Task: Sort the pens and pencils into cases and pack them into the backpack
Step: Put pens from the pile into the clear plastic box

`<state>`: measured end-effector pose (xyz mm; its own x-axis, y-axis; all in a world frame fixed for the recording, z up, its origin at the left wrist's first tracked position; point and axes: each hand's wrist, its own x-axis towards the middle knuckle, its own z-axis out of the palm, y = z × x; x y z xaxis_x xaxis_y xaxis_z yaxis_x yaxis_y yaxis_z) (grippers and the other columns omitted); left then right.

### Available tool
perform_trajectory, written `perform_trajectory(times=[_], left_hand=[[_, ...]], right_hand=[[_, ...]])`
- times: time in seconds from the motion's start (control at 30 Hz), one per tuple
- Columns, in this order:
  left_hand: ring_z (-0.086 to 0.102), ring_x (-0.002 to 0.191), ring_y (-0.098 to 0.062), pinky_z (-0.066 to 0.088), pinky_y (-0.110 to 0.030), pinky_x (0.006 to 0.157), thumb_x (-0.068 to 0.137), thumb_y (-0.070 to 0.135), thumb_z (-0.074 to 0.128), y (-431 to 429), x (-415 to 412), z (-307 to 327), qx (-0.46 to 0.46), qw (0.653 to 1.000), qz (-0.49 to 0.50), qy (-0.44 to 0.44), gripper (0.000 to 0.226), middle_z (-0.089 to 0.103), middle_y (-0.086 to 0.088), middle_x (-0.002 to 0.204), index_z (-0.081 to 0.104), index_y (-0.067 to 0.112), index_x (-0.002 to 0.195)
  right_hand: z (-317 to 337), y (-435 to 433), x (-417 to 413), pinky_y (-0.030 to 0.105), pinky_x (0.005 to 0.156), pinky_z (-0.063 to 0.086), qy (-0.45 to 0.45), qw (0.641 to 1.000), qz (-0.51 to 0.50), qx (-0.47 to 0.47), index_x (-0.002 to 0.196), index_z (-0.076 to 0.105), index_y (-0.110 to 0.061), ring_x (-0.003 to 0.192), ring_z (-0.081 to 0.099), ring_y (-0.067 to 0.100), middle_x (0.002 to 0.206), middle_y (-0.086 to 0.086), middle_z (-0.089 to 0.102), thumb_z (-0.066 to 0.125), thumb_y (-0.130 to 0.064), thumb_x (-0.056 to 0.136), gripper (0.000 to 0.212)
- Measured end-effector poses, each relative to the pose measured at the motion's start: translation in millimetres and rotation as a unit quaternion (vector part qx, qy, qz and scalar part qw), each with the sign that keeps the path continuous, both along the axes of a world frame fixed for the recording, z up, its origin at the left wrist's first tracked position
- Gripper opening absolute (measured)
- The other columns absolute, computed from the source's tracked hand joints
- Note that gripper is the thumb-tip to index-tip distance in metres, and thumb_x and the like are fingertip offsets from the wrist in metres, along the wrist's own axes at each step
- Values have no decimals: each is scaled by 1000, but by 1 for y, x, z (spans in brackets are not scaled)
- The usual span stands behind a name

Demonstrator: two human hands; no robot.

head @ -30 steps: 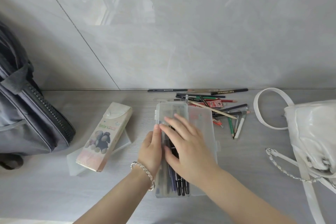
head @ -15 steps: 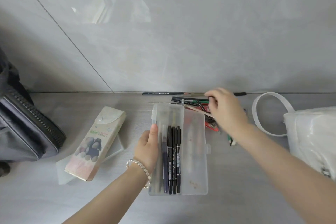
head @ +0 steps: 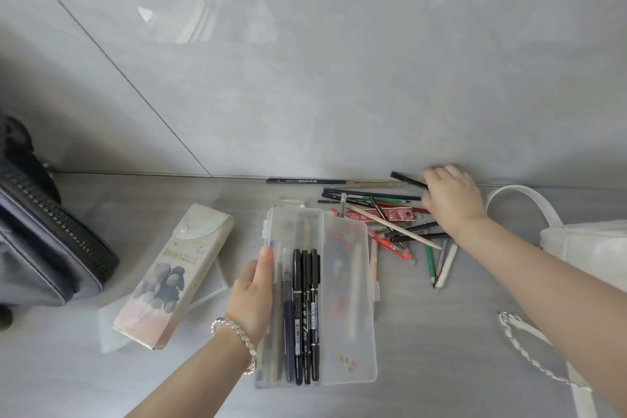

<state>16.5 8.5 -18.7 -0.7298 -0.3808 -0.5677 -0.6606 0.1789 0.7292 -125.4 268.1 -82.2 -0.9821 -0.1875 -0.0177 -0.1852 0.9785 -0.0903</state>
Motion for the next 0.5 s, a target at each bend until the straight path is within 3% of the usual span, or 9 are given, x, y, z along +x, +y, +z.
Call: perform_trajectory(times=[0.07, 0.17, 0.23, 0.3, 0.33, 0.37, 0.43, 0.5], left_hand=[[49, 88, -13, 34, -23, 78, 96, 45, 26, -2, 2, -3, 7, 1000, 9, 8, 33, 48, 11, 80, 50, 25, 85], [43, 124, -22, 30, -32, 103, 95, 48, 28, -5, 6, -10, 26, 999, 24, -11, 51, 55, -4, 122, 52, 16, 126], [42, 125, -19, 28, -31, 105, 94, 51, 28, -6, 9, -13, 49, 998, 28, -13, 57, 48, -5, 138, 46, 15, 134], [39, 129, -17, 25, -30, 107, 94, 52, 26, -5, 11, -15, 66, 997, 22, -17, 58, 43, -2, 143, 42, 17, 138], [36, 133, -18, 24, -30, 108, 93, 53, 25, -4, 13, -14, 71, 997, 16, -19, 58, 42, -1, 144, 40, 19, 139], [34, 135, -18, 25, -31, 109, 93, 53, 23, -4, 14, -14, 75, 997, 8, -20, 58, 42, 0, 144, 39, 21, 139], [41, 124, -16, 29, -30, 102, 93, 53, 22, -2, 16, -13, 79, 997, -5, -10, 55, 49, 4, 131, 42, 24, 136], [45, 103, -11, 32, -27, 91, 94, 53, 23, -1, 18, -14, 78, 997, -11, -2, 45, 52, 12, 103, 51, 28, 119]], right_hand=[[18, -9, 12, 35, 72, 44, -7, 989, -31, -142, 104, 58, -4, 88, 56, 32, 95, 13, 61, 59, 1, 78, 27], [55, -32, 38, 14, 72, 42, -46, 942, -26, -333, 95, 65, -14, 78, 54, 8, 91, 3, 59, 51, 1, 85, 23], [79, -51, 62, 6, 70, 45, -95, 868, -49, -484, 89, 65, -24, 72, 58, -2, 88, -3, 64, 46, 10, 86, 40], [99, -68, 86, 11, 69, 49, -177, 761, -50, -622, 91, 63, -26, 69, 62, 2, 80, -6, 64, 50, 18, 82, 47], [107, -76, 98, 13, 69, 50, -209, 731, -40, -648, 91, 63, -24, 68, 62, 6, 74, -6, 62, 57, 16, 79, 42], [113, -84, 109, 15, 68, 50, -237, 722, -23, -649, 90, 63, -22, 66, 61, 9, 69, -7, 60, 63, 7, 79, 32], [119, -99, 127, 17, 61, 47, -283, 751, 2, -597, 84, 63, -25, 57, 55, 9, 61, -7, 56, 56, -23, 84, 7], [113, -110, 139, 16, 57, 42, -308, 800, 26, -514, 75, 62, -35, 48, 49, 4, 56, -6, 52, 38, -48, 84, 30]])
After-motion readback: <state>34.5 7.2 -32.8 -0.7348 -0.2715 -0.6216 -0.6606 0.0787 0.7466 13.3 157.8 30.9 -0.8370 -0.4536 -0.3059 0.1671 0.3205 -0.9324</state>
